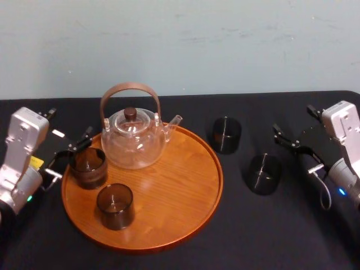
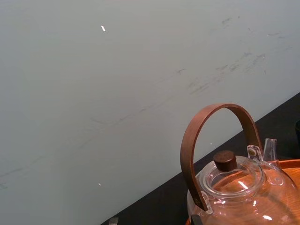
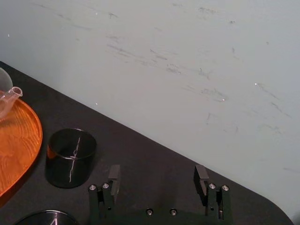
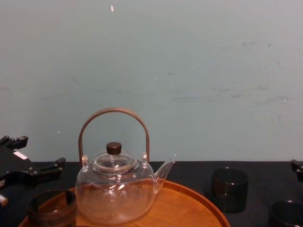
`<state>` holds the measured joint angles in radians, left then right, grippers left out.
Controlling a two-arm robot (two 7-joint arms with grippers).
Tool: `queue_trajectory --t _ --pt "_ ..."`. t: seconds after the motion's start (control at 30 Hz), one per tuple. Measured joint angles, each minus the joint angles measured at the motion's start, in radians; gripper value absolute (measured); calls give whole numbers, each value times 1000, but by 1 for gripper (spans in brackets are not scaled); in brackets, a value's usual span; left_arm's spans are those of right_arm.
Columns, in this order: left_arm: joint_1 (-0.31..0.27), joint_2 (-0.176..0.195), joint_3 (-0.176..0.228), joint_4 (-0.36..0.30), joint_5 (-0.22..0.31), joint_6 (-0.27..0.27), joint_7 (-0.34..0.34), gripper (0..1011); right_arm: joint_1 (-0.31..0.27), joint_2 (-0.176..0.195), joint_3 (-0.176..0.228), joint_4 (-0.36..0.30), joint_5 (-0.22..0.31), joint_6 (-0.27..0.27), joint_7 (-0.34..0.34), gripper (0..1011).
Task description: Pick up the glass from the table and place it on the tray.
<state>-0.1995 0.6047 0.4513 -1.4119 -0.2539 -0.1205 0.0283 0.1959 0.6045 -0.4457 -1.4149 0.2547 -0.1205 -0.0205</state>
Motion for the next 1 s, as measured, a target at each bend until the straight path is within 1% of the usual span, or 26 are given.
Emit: queue_trajectory --t 0.13,0.27,0.77,0.97,1.0 --pt "0 0 0 0 0 0 0 1001 -9 3 12 -11 8 4 16 1002" --pt "0 0 0 0 0 0 0 1001 -37 17 36 -46 30 22 41 1002" --pt "0 0 0 0 0 0 0 1001 -174 83 147 -198 124 63 108 1002" --pt "0 0 0 0 0 0 0 1001 -226 107 181 -245 155 95 140 1002" --pt "0 0 0 0 0 0 0 1001 -226 107 181 -245 155 95 140 1002"
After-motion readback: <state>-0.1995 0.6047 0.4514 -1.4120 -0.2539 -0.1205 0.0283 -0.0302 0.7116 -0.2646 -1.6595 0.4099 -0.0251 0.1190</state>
